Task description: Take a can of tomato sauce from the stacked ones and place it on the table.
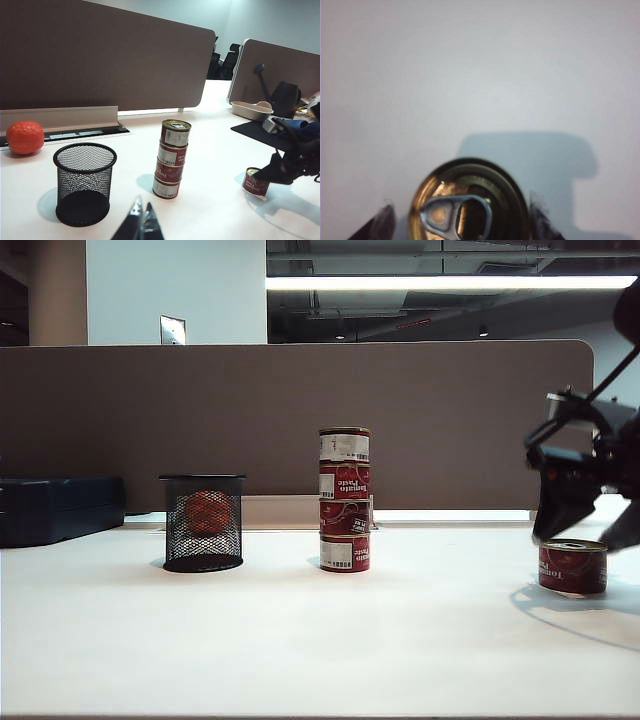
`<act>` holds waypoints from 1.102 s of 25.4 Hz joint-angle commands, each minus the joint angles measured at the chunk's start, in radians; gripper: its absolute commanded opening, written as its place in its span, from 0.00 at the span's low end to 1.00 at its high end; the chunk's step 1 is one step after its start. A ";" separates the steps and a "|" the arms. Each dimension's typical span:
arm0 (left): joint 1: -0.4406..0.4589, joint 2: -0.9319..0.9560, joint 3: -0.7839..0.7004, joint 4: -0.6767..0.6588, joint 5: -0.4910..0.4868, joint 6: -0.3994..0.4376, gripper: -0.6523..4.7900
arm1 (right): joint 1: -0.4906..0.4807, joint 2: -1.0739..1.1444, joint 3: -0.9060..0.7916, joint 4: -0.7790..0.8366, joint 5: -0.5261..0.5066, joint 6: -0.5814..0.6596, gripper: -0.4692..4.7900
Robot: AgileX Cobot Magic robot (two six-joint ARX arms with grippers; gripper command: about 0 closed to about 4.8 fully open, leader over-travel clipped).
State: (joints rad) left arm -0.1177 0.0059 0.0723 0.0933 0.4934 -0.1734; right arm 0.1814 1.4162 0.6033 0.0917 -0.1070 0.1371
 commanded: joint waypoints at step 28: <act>0.001 0.001 0.004 0.012 -0.161 0.008 0.11 | -0.179 -0.581 0.003 -0.232 -0.026 -0.068 0.09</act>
State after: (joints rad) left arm -0.1177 0.0059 0.0723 0.0929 0.3771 -0.1699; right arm 0.0017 0.8509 0.6037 -0.1318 -0.1326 0.0795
